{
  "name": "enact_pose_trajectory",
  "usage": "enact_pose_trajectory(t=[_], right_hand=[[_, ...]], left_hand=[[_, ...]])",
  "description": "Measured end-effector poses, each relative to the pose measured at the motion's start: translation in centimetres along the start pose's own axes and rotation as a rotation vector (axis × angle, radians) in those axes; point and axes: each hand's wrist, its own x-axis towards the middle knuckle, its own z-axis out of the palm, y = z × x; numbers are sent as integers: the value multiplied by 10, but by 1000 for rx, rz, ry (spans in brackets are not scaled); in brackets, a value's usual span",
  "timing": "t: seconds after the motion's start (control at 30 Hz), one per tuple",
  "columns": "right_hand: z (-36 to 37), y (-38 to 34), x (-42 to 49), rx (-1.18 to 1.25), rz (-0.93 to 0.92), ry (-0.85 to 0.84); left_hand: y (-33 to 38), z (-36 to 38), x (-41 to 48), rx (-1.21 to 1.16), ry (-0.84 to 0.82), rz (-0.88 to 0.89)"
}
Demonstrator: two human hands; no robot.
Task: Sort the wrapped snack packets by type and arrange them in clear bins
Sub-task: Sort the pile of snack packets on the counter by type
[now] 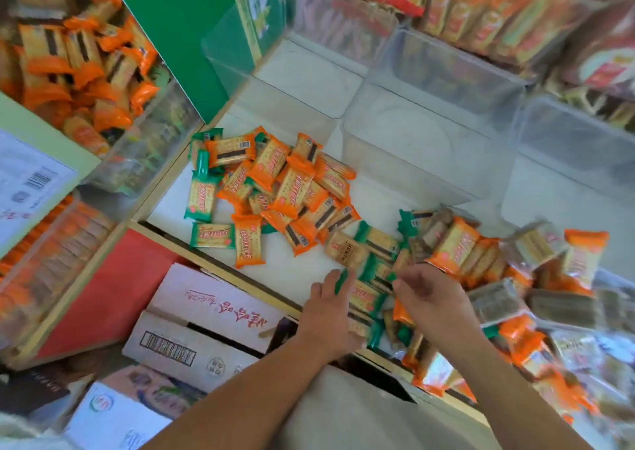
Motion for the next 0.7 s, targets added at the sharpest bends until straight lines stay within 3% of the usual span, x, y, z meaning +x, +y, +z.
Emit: enact_pose_trajectory(t=[0.1, 0.23, 0.3, 0.47, 0.7], right_hand=[[-7, 16, -24, 28, 7, 5], [-23, 37, -43, 3, 20, 165], [-27, 55, -49, -44, 99, 206], [-14, 89, -58, -225, 351, 101], [7, 95, -58, -268, 268, 244]], left_hand=[[-6, 4, 7, 117, 41, 45], [-4, 3, 12, 32, 73, 0], [1, 3, 15, -73, 51, -53], [9, 2, 14, -204, 35, -107], [9, -7, 9, -497, 121, -138]])
